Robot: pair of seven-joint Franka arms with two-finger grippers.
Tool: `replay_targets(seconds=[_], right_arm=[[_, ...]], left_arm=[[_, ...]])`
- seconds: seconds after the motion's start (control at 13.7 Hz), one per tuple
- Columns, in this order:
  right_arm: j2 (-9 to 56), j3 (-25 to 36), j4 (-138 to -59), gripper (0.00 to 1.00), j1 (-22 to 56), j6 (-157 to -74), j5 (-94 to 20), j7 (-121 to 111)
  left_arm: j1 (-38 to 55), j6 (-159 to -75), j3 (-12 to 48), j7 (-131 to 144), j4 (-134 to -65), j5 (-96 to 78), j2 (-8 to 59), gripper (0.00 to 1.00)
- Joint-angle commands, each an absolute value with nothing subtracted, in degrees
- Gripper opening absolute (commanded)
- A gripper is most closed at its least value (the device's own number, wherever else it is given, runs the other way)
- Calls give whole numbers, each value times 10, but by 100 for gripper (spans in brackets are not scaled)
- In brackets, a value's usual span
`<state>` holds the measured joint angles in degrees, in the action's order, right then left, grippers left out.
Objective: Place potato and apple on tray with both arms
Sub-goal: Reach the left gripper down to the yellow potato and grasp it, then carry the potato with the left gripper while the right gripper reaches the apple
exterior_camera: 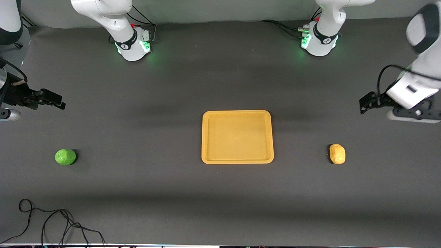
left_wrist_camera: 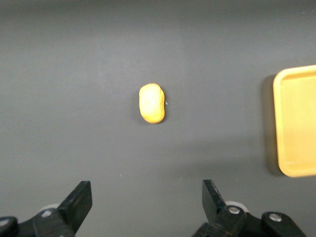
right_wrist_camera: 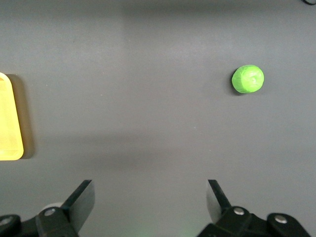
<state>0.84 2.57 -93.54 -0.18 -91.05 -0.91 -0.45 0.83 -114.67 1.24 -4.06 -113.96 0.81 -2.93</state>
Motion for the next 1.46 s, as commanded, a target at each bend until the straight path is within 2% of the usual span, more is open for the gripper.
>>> replay_targets(seconds=[0.0,0.22,0.51,0.66,0.8,0.95,1.1,1.32,1.39], right_arm=[[15,27,-921,100,1,-901,-18,1],[16,27,-924,100,1,-890,-18,-3],[39,29,-923,100,-7,-928,-11,-10],[69,59,-923,100,-24,-960,-10,-74],[103,110,-918,100,-25,-1003,-10,-158],[121,161,-918,100,-27,-1037,-15,-228],[128,181,-918,100,-46,-1059,-21,-273],[153,180,-925,100,-58,-1083,-38,-281],[166,180,-929,100,-57,-1094,-48,-281]], left_arm=[[6,-1228,12,-78,-1185,14,35,100],[7,-1330,11,-98,-1153,14,167,100],[-2,-1339,11,-133,-1108,25,251,99],[-12,-1338,11,-140,-1076,25,287,98],[-12,-1344,11,-139,-1063,17,315,77],[-12,-1358,11,-135,-1062,12,330,74],[-10,-1359,12,-134,-1061,-10,340,74],[-11,-1331,15,-134,-1029,-16,331,36],[-5,-1303,15,-126,-1004,-27,329,36]])
